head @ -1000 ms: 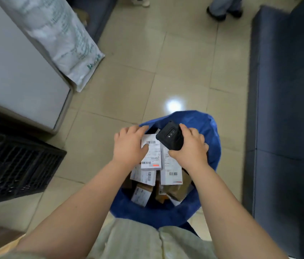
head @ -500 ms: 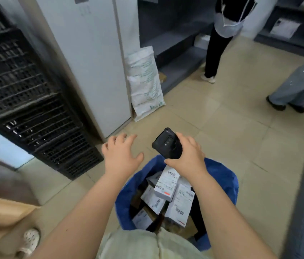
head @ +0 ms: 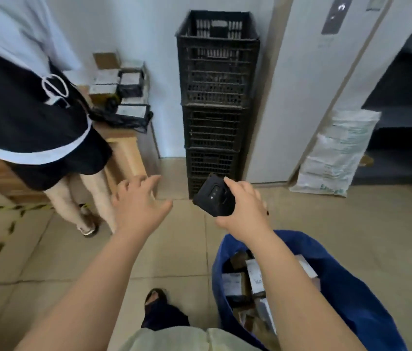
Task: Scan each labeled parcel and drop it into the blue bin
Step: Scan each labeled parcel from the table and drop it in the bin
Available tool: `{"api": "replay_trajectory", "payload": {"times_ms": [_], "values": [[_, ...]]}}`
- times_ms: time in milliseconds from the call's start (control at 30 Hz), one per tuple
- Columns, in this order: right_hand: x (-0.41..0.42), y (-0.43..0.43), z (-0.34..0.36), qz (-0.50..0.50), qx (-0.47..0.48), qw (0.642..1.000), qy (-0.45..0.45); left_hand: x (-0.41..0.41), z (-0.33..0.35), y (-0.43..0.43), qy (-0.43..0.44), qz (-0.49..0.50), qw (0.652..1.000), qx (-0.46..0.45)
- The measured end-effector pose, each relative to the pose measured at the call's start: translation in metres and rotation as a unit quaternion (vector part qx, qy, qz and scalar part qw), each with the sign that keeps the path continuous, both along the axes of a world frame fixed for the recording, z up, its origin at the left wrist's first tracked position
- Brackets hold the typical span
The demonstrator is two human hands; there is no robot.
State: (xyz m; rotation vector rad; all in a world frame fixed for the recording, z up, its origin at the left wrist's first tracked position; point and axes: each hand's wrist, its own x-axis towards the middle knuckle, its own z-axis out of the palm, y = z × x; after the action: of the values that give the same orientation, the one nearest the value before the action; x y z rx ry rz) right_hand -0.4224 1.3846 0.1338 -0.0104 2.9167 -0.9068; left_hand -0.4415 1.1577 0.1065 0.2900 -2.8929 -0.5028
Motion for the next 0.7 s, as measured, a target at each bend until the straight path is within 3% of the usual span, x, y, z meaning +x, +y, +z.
{"api": "replay_trajectory", "payload": {"times_ms": [267, 700], "values": [[0.006, -0.163, 0.052, 0.231, 0.003, 0.971, 0.067, 0.093, 0.050, -0.139, 0.061, 0.234, 0.970, 0.011], [0.151, -0.486, 0.077, 0.469, -0.034, 0.873, 0.126, 0.349, 0.083, -0.402, 0.064, 0.512, 0.857, -0.003]]}}
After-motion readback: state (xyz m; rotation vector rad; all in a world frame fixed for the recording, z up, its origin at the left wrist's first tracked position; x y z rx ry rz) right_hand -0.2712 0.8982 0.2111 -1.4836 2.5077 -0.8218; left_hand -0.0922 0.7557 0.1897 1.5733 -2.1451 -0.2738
